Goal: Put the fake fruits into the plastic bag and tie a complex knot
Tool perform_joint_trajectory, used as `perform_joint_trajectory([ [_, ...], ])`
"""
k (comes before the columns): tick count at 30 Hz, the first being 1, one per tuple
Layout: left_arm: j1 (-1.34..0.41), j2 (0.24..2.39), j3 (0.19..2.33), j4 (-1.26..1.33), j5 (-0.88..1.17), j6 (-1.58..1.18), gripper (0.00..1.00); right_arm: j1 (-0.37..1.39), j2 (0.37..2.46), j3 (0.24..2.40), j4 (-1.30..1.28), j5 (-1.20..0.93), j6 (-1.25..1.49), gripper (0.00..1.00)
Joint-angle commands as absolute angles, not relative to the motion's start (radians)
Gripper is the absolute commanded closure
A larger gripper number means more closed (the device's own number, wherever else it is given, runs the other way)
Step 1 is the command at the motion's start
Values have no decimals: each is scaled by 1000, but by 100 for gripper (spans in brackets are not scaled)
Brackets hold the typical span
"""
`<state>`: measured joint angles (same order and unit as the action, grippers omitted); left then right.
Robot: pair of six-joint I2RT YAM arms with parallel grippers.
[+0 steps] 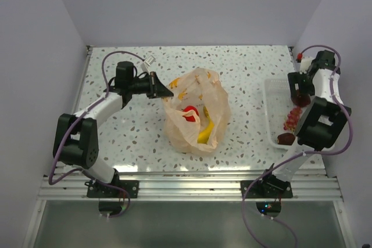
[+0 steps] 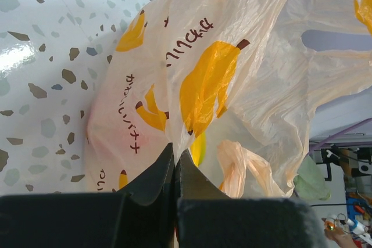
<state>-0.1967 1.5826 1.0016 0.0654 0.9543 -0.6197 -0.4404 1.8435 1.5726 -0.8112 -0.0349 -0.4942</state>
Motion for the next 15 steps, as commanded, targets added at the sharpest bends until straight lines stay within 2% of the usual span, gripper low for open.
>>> perform_joint_trajectory([
  [1, -192, 1577, 1008, 90, 974, -594, 100, -423, 1870, 1615, -678, 27, -508, 15],
  [15, -193, 1582, 1011, 77, 982, -575, 100, -379, 2019, 1595, -600, 107, -517, 14],
])
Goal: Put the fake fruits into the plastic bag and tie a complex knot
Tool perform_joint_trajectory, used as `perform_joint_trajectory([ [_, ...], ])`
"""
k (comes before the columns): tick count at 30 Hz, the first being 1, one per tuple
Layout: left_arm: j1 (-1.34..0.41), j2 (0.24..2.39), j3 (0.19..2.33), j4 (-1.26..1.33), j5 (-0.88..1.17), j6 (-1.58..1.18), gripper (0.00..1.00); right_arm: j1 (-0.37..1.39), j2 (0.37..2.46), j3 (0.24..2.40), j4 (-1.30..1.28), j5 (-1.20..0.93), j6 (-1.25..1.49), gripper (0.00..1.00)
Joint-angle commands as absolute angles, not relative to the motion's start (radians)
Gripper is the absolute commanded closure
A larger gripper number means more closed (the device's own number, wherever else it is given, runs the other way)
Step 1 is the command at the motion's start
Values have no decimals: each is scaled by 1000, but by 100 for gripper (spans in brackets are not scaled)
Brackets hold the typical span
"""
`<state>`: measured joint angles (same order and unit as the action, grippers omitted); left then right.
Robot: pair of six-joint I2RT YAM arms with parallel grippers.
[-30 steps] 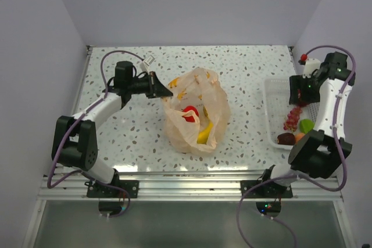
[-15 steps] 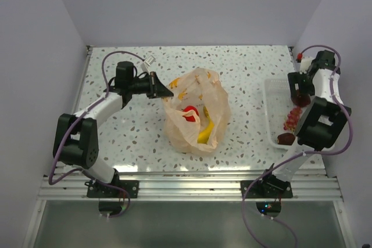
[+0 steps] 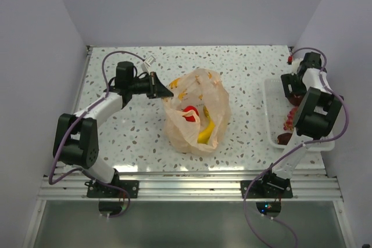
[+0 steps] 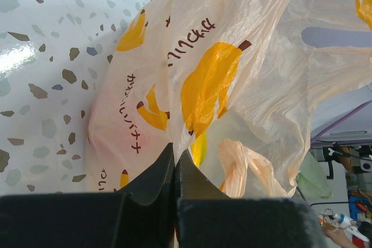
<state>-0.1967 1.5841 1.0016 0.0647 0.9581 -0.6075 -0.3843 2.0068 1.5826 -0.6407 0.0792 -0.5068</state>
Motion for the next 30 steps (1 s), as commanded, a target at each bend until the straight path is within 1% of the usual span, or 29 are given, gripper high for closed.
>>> perform_joint_trajectory([
  [1, -192, 1582, 1011, 72, 980, -574, 100, -379, 2022, 1597, -609, 106, -514, 15],
  [3, -192, 1582, 1014, 71, 980, -572, 100, -377, 2017, 1601, -638, 89, -503, 16],
  [6, -193, 1582, 1017, 71, 979, -574, 100, -377, 1987, 1585, -646, 80, -505, 22],
  [7, -193, 1582, 1019, 71, 979, -574, 100, -377, 1965, 1583, -653, 74, -505, 31],
  [11, -192, 1578, 1020, 69, 979, -572, 100, -379, 1889, 1606, -721, 35, -499, 48],
  [13, -192, 1574, 1020, 63, 980, -571, 100, -379, 1849, 1653, -797, 5, -479, 53],
  [14, -192, 1572, 1019, 63, 977, -569, 100, -379, 1797, 1673, -822, -32, -471, 55],
  [17, -192, 1566, 1011, 63, 976, -569, 100, -379, 1721, 1765, -917, -130, -431, 56],
  [19, -192, 1565, 1008, 63, 974, -571, 100, -379, 1663, 1877, -1021, -210, -404, 57],
  [20, -193, 1565, 1008, 63, 973, -569, 100, -379, 1646, 1914, -1050, -312, -393, 57],
  [21, -193, 1568, 1008, 63, 974, -571, 100, -379, 1606, 1990, -1102, -366, -362, 58],
  [23, -193, 1569, 1009, 64, 973, -571, 100, -362, 1579, 2072, -1143, -499, -315, 59],
  [24, -193, 1574, 1008, 66, 974, -574, 100, -344, 1571, 2157, -1173, -605, -249, 60],
  [25, -193, 1575, 1008, 67, 974, -575, 100, -313, 1574, 2205, -1189, -633, -224, 60],
  [26, -193, 1577, 1008, 69, 974, -577, 100, -225, 1575, 2248, -1204, -652, -203, 61],
  [27, -193, 1581, 1009, 74, 974, -581, 100, -184, 1574, 2285, -1191, -739, -140, 61],
  [29, -193, 1583, 1009, 75, 971, -581, 100, -73, 1516, 2228, -1096, -848, -51, 64],
  [30, -193, 1586, 1008, 80, 969, -584, 100, -25, 1470, 2071, -901, -874, 83, 64],
])
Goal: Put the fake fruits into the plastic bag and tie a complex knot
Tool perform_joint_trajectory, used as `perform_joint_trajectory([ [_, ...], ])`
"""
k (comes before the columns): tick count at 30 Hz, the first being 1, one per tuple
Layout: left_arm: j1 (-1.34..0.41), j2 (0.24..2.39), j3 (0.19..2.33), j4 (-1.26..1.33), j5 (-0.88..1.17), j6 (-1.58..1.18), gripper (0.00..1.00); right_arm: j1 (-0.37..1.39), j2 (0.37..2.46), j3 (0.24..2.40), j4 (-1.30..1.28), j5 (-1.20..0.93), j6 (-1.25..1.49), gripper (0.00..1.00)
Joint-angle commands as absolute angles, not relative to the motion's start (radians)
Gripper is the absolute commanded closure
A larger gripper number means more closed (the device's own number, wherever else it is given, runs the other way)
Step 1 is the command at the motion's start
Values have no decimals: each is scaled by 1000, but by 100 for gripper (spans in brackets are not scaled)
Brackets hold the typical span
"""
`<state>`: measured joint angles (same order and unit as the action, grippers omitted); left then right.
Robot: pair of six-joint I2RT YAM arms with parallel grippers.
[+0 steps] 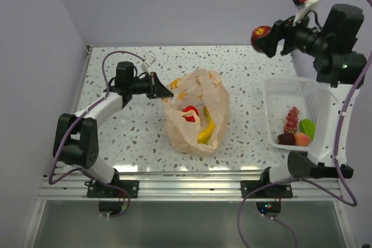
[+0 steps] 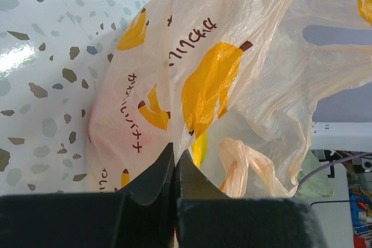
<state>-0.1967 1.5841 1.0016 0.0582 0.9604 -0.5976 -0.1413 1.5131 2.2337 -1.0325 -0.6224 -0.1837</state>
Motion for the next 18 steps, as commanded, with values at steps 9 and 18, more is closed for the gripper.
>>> perform_joint_trajectory([
  [9, -193, 1563, 1002, 72, 950, -575, 100, 431, 1333, 1590, -604, -833, 169, 69],
  [18, -193, 1557, 1000, 52, 943, -565, 100, 537, 1428, 1537, -638, -429, 19, 67],
])
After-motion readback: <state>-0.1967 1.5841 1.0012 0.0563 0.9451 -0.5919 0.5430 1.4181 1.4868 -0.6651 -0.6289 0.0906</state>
